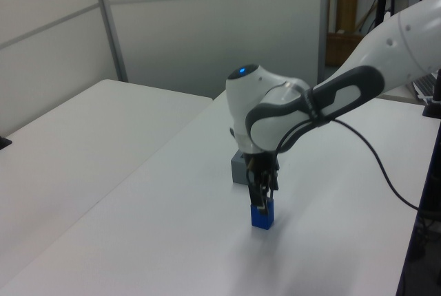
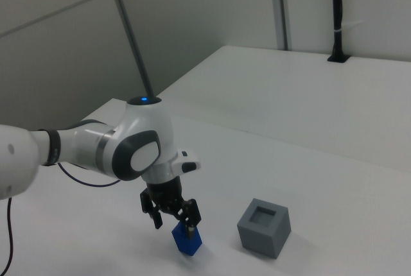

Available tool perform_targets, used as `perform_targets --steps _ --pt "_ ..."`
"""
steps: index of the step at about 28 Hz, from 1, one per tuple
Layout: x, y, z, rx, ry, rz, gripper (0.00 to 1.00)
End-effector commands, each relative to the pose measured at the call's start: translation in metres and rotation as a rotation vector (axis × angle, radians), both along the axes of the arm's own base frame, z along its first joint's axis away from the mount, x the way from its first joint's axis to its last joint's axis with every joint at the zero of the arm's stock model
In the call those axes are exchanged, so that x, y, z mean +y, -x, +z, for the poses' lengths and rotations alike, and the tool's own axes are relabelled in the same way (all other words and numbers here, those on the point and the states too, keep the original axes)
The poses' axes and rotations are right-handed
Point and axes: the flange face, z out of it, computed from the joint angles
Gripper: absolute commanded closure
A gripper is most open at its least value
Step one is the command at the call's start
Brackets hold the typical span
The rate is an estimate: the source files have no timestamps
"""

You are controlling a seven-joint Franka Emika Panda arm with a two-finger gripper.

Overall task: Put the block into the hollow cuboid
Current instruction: 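Lower the gripper around the blue block and close on it, then lift the blue block and carry it above the grey hollow cube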

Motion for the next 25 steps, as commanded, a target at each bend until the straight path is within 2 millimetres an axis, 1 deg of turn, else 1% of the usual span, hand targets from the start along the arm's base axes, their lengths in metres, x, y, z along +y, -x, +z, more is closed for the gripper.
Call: perform_targets --steps 1,2,5,6,9,11,12,15,16,20,21,22,25 --pt "0.002 -0.009 -0.010 -0.007 0.012 -0.008 0.07" --pt "0.002 -0.009 -0.011 -0.004 0.014 -0.006 0.12" --pt "0.002 -0.009 -0.013 -0.002 0.027 0.004 0.30" --pt "0.002 -0.010 -0.014 -0.003 0.031 0.009 0.46" --pt "0.001 -0.011 -0.012 -0.004 0.032 0.010 0.68" --pt "0.001 -0.011 -0.012 -0.004 0.032 0.010 0.81" --pt "0.001 -0.011 -0.012 -0.006 0.032 0.011 0.91" --pt "0.001 -0.011 -0.010 -0.007 0.032 0.014 0.99" --pt "0.001 -0.013 -0.006 -0.015 0.031 0.014 1.00" --pt "-0.004 -0.027 0.022 -0.065 0.023 -0.010 1.00" --pt "-0.007 -0.030 0.028 -0.077 0.020 -0.018 1.00" --pt "-0.010 -0.035 0.041 -0.092 0.019 -0.025 1.00" --pt "-0.021 -0.044 0.059 -0.110 0.017 -0.048 1.00"
